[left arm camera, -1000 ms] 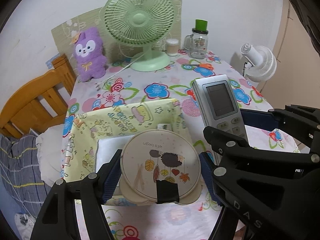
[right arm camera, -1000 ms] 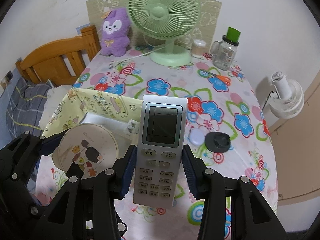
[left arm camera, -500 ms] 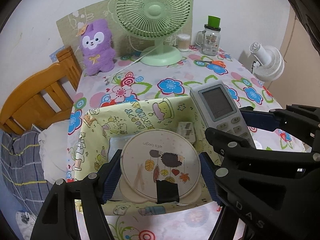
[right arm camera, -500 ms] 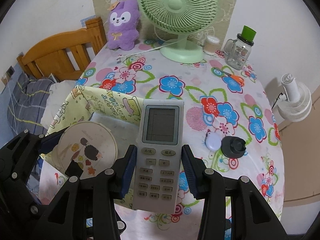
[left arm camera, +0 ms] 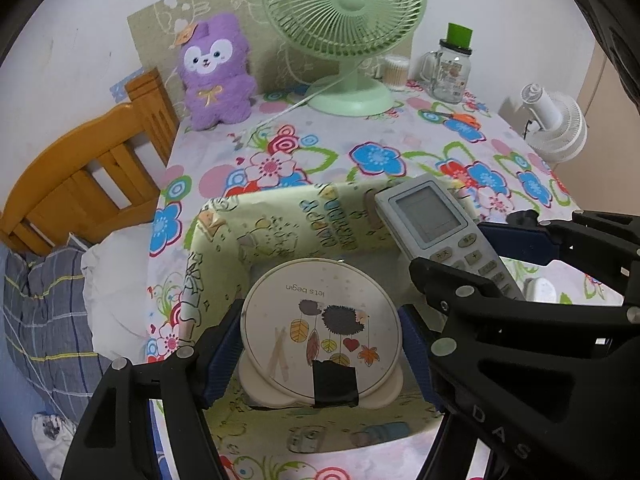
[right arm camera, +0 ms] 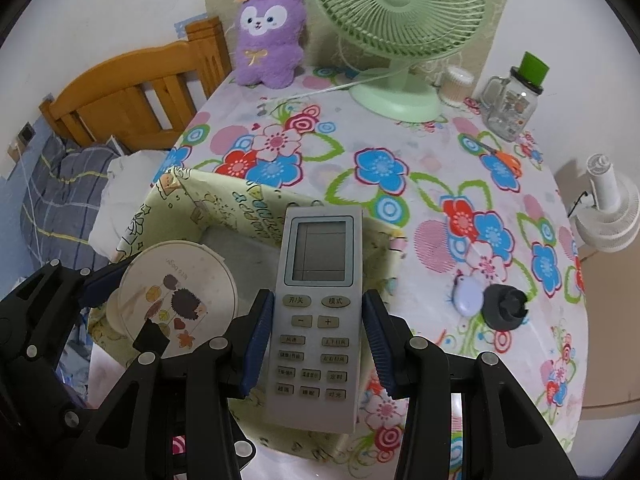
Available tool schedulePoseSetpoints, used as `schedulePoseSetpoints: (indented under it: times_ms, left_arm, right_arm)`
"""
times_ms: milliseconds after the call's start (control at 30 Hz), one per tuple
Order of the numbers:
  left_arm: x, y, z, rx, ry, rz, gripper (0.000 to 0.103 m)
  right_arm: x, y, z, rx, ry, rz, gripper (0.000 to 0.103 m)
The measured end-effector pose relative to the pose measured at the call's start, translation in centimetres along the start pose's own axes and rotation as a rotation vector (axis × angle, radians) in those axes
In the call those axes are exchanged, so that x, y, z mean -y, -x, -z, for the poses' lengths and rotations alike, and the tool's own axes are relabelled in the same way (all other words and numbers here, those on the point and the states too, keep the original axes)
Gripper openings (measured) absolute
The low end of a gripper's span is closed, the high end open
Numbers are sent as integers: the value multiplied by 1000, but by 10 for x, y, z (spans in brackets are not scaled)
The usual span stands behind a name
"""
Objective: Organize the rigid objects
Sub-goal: 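Carry the remote and the compact toward the yellow fabric box with both grippers, then lower both held items into the yellow box and open both grippers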
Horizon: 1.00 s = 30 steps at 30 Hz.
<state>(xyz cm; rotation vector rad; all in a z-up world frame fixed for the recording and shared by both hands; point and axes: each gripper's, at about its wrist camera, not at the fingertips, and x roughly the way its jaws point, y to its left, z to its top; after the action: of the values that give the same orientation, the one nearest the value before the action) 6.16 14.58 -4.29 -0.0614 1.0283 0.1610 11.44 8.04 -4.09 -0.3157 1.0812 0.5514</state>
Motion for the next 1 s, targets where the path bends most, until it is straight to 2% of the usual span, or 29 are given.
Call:
schedulePoseSetpoints:
  times_ms: [333, 533, 700, 900, 1000]
  left_arm:
    - [-5, -27, 7, -69, -10, 20, 76]
    - [-8, -28, 7, -55, -4, 23, 77]
    - [-8, -28, 7, -47, -6, 29, 91]
    - [-7, -24, 9, -54, 1, 37, 92]
    - [-5, -19, 10, -48, 0, 34, 92]
  right_arm:
    - [-3, -35, 3, -82, -30, -48, 47]
    - [-4, -38, 1, -77, -28, -52, 47]
    - [-5, -37, 2, -62, -16, -48, 51]
    - [-6, -32, 4, -56, -11, -27, 59]
    - [-6, -27, 5, -58, -13, -39, 60]
